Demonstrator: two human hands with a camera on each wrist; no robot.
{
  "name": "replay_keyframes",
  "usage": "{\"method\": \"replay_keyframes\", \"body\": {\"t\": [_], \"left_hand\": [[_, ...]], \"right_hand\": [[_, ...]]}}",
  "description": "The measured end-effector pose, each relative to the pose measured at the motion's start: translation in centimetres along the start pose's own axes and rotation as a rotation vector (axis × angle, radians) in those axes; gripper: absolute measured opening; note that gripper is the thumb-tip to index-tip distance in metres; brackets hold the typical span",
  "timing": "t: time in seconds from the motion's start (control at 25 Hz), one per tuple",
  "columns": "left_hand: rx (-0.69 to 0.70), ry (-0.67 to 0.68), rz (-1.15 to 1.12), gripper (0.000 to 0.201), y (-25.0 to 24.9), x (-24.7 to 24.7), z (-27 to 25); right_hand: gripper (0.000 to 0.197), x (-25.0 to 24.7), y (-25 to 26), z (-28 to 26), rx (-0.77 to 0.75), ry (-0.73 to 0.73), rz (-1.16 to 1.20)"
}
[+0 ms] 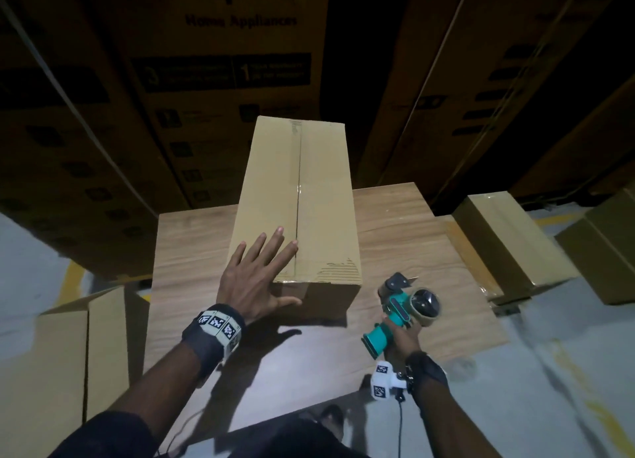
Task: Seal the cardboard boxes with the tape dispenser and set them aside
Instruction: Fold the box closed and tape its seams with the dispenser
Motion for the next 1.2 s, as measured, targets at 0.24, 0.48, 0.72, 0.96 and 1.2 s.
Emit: {"method": "replay_keyframes", "body": {"t": [0.24, 0.48, 0.72, 0.96, 1.2], "left_hand": [[-0.070, -0.005, -0.282, 0.106, 0.4, -2.0, -0.4], [-0.427, -0.074, -1.328, 0.033, 0.9, -6.4, -0.6], [-0.518, 0.242, -1.759, 0.085, -5.0, -7.4, -0.7], [-0.786, 0.253, -2.128, 0.093, -4.9, -3.8, -4.0], [-1.091, 0.127, -2.298, 0.037, -3.6, -0.4, -7.5]], "right_hand": [[0.049, -0.2, 3.2, -1.0, 0.020, -0.111, 0.095], [0.051, 1.8, 16.3, -14.9, -0.645, -0.022, -0.231], [0.043, 7.6, 19.6, -26.2, -1.523, -0.074, -0.905], [0.040, 10.6, 17.3, -27.8, -1.618, -0.027, -1.079], [0.036, 12.7, 15.3, -29.3, -1.680, 0.077, -1.111]]}}
Point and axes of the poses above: each hand's wrist, its own z-axis towards the middle knuckle, its own x-axis out of the palm, y = z × x, the point moved 10 cm from there along z, towards the middle knuckle, and after that the axes turned 7 degrees about -z, right-handed, at the moved point
